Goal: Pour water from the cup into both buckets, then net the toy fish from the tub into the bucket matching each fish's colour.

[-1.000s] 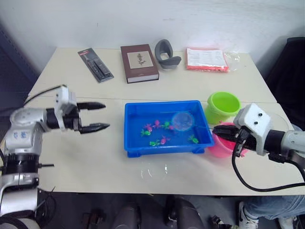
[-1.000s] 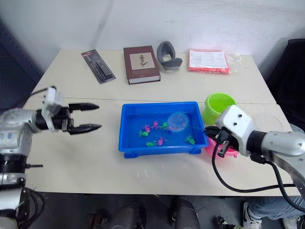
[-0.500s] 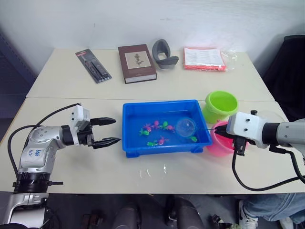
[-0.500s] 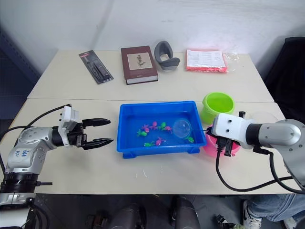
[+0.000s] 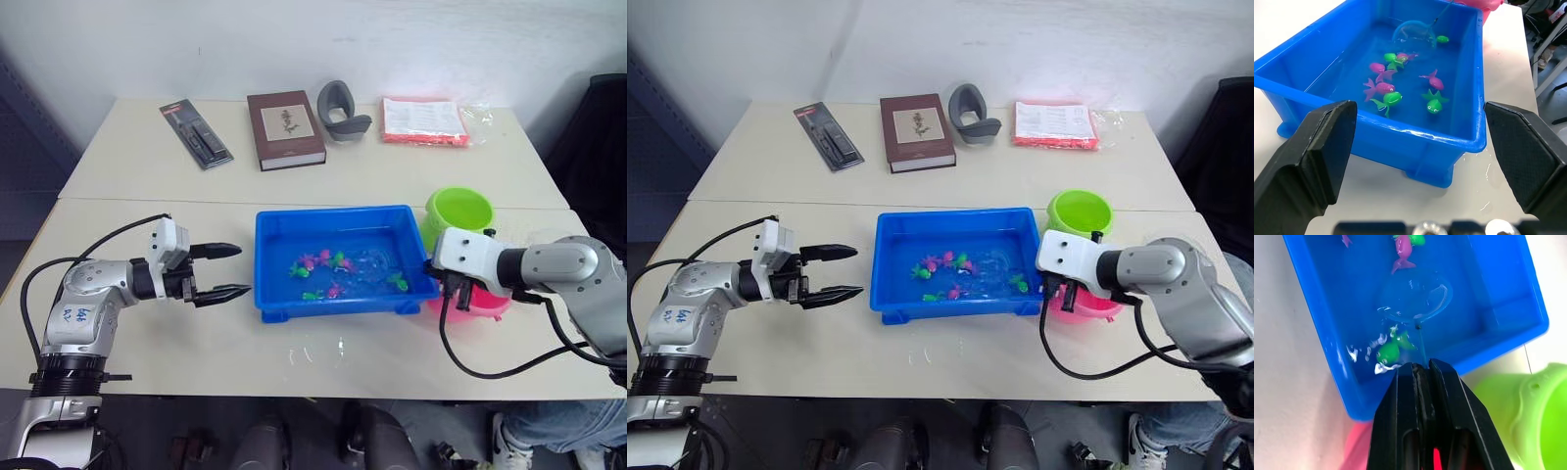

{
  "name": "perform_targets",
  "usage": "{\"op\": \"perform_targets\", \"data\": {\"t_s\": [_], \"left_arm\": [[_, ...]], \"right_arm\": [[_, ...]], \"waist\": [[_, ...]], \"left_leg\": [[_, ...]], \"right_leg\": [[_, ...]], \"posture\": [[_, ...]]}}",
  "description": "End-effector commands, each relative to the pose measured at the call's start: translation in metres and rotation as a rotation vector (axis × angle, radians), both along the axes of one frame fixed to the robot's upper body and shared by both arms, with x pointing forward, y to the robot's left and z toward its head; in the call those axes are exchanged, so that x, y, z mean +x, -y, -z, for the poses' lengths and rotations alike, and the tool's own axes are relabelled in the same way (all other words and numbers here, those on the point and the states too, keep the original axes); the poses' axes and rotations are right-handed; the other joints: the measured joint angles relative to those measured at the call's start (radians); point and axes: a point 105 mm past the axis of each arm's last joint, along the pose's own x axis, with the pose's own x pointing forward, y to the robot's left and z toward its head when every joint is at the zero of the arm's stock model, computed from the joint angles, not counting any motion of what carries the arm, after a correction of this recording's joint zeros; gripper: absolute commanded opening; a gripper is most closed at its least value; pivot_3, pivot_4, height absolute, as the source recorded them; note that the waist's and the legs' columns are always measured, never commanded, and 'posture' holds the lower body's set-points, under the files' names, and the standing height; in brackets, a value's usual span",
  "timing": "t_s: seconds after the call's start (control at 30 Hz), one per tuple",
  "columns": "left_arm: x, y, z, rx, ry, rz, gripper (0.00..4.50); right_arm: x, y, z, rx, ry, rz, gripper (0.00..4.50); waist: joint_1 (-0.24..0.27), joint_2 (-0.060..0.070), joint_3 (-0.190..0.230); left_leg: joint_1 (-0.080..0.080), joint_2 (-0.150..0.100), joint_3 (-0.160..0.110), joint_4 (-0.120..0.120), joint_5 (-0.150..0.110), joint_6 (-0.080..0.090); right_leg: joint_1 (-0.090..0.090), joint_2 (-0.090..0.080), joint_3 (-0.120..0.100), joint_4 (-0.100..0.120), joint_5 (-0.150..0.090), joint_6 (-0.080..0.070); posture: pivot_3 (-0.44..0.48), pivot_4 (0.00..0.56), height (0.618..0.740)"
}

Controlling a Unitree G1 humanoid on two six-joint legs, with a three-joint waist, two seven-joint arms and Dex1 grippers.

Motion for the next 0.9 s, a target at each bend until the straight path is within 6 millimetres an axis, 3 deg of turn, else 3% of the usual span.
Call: {"op": "perform_targets", "data": {"t_s": [0.03,0.43,0.63,0.9], "left_arm": [[-0.001,0.003,-0.011,0.016,0.055,0.013,4.44],[-0.001,0.004,-0.011,0.028,0.066,0.013,4.44],[0.002,0.006,-0.013,0.022,0.074,0.010,4.44],[0.003,0.008,-0.015,0.012,0.082,0.007,4.44]], "right_arm": [[0.004,-0.001,-0.008,0.035,0.020,0.016,0.00],[0.012,-0.001,-0.007,0.000,-0.001,0.084,0.00],[0.018,-0.032,-0.004,0.056,-0.017,0.015,0.00],[0.013,-0.050,0.000,0.059,-0.062,-0.043,0.00]], "waist": [[0.000,0.000,0.000],[-0.002,0.000,0.000],[-0.006,0.000,0.000],[-0.002,0.000,0.000]], "left_leg": [[0.000,0.000,0.000,0.000,0.000,0.000],[0.000,0.000,0.000,0.000,0.000,0.000],[0.000,0.000,0.001,0.000,0.000,0.000],[0.000,-0.001,0.001,0.000,0.000,0.000]], "right_leg": [[0.000,0.000,0.000,0.000,0.000,0.000],[0.000,0.000,0.000,0.001,0.000,0.000],[-0.001,0.001,-0.001,0.001,0.000,0.000],[-0.001,0.000,-0.001,0.001,0.000,0.000]], "posture": [[0.000,0.150,0.740],[0.000,0.150,0.740],[0.000,0.150,0.740],[0.000,0.150,0.740]]}}
